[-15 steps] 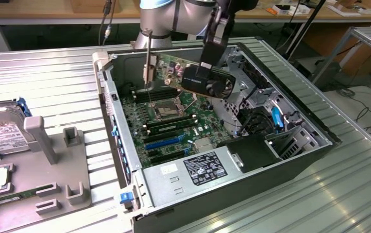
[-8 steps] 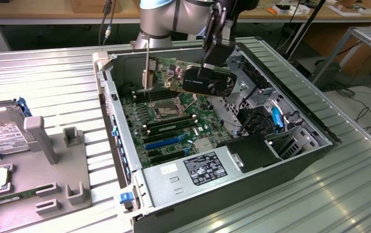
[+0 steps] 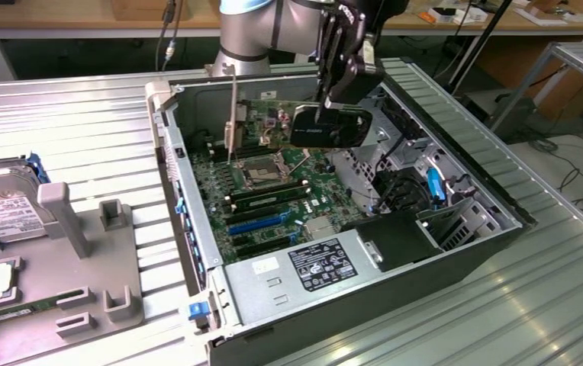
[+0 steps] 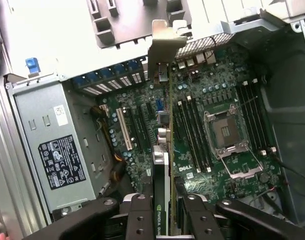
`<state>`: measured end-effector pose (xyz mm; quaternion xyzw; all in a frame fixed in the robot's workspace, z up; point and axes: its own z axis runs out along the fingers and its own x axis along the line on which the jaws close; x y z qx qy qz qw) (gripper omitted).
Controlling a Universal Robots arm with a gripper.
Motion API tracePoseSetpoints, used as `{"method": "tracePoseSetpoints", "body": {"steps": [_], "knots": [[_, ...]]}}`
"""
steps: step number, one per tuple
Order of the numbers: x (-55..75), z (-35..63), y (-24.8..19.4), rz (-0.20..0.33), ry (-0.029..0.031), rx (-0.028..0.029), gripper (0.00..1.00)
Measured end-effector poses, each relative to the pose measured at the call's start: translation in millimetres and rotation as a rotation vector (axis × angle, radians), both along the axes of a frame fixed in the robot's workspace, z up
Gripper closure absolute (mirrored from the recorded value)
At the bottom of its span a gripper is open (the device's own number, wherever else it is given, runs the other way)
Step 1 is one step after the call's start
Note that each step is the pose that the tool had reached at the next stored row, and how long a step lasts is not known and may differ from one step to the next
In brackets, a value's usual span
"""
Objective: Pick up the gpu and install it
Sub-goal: 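Insert the gpu into the slot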
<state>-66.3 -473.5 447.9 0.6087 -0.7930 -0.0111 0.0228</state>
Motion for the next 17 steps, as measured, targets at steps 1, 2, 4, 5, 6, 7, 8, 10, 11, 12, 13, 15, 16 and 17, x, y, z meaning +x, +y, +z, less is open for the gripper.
{"method": "tracePoseSetpoints", "body": {"steps": [1, 2, 4, 5, 6, 7, 8, 10, 11, 12, 13, 15, 16, 17], "knots": [[0.1, 0.0, 0.0, 0.028, 0.0000, 0.0000, 0.73], [0.2, 0.0, 0.0, 0.041, 0.0000, 0.0000, 0.73], [0.3, 0.0, 0.0, 0.072, 0.0000, 0.0000, 0.73], [0.4, 0.0, 0.0, 0.086, 0.0000, -0.0001, 0.73], [0.5, 0.0, 0.0, 0.103, 0.0000, -0.0001, 0.73], [0.6, 0.0, 0.0, 0.119, 0.0000, 0.0000, 0.73], [0.7, 0.0, 0.0, 0.139, 0.0000, 0.0000, 0.73], [1.1, 0.0, 0.0, 0.204, 0.0000, 0.0000, 0.73], [1.4, 0.0, 0.0, 0.235, 0.0000, 0.0000, 0.73], [1.5, 0.0, 0.0, 0.252, 0.0001, -0.0001, 0.73], [1.6, 0.0, 0.0, 0.266, 0.0000, -0.0001, 0.73], [2.0, 0.0, 0.0, 0.299, 0.0000, 0.0000, 0.73], [2.2, 0.0, 0.0, 0.316, 0.0000, 0.0000, 0.73], [2.4, 0.0, 0.0, 0.330, 0.0000, -0.0001, 0.73]]}}
